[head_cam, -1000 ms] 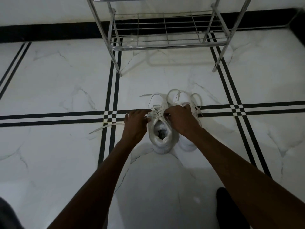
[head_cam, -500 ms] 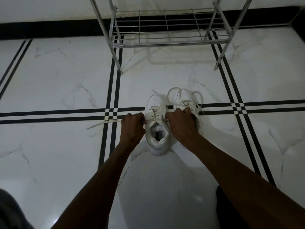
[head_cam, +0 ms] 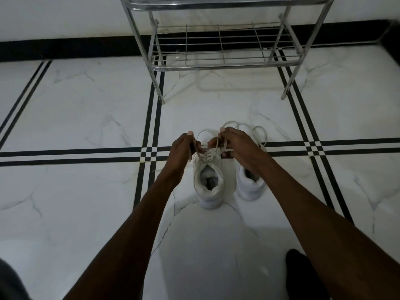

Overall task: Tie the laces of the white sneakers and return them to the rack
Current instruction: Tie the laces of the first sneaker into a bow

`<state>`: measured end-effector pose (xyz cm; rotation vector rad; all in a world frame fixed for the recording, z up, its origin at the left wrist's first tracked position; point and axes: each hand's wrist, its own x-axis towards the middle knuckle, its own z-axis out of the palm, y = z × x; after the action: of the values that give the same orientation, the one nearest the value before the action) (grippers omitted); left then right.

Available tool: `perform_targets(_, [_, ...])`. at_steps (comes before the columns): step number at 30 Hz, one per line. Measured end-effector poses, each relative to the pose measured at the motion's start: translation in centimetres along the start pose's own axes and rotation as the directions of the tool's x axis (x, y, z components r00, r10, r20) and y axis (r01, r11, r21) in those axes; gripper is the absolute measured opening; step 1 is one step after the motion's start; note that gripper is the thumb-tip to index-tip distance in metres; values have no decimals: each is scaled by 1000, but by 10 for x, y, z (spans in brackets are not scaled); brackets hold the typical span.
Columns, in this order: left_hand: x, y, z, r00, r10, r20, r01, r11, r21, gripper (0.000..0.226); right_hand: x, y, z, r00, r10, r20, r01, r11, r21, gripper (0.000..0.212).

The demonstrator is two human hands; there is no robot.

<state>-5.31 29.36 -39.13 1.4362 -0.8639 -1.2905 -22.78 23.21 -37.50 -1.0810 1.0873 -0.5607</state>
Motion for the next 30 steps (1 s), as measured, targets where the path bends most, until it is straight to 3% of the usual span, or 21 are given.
perform_targets(3, [2,-2,6,998,57,-28,-54,994,92,34,7,13,4,999,-48,4,48,999,-5,23])
perform_targets(6, [1,-8,6,996,84,-17,-79,975,207,32,13,20,7,996,-84,12,85,992,-97,31])
perform_targets(9, [-1,-8,5,991,128,36,-133,950,282,29,15,19,11,998,-68,9,68,981,-180,36])
perform_targets(11, [-2,-8,3,984,149,93,-172,923,343,30,18,21,13,996,-73,-42,61,971,-230,29])
perform_targets(15, [5,-15,-6,962,221,161,-272,826,493,35,22,20,17,980,18,-197,-39,994,-104,18])
perform_targets(19, [8,-12,-2,928,314,199,-372,764,528,23,21,18,17,986,35,-165,-53,993,-101,6])
perform_targets(24, [14,-12,-2,946,274,176,-325,754,572,25,14,17,13,997,-24,75,28,998,-52,20])
perform_targets(26, [16,-13,-4,954,250,165,-299,766,569,28,14,18,15,999,-52,18,53,996,-71,23])
perform_targets(28, [17,-13,-4,975,179,131,-221,827,517,34,18,21,19,989,-76,-126,62,991,-115,23])
perform_targets(30, [16,-14,-3,992,85,96,-118,896,427,39,21,23,21,981,-31,-193,25,999,-34,19])
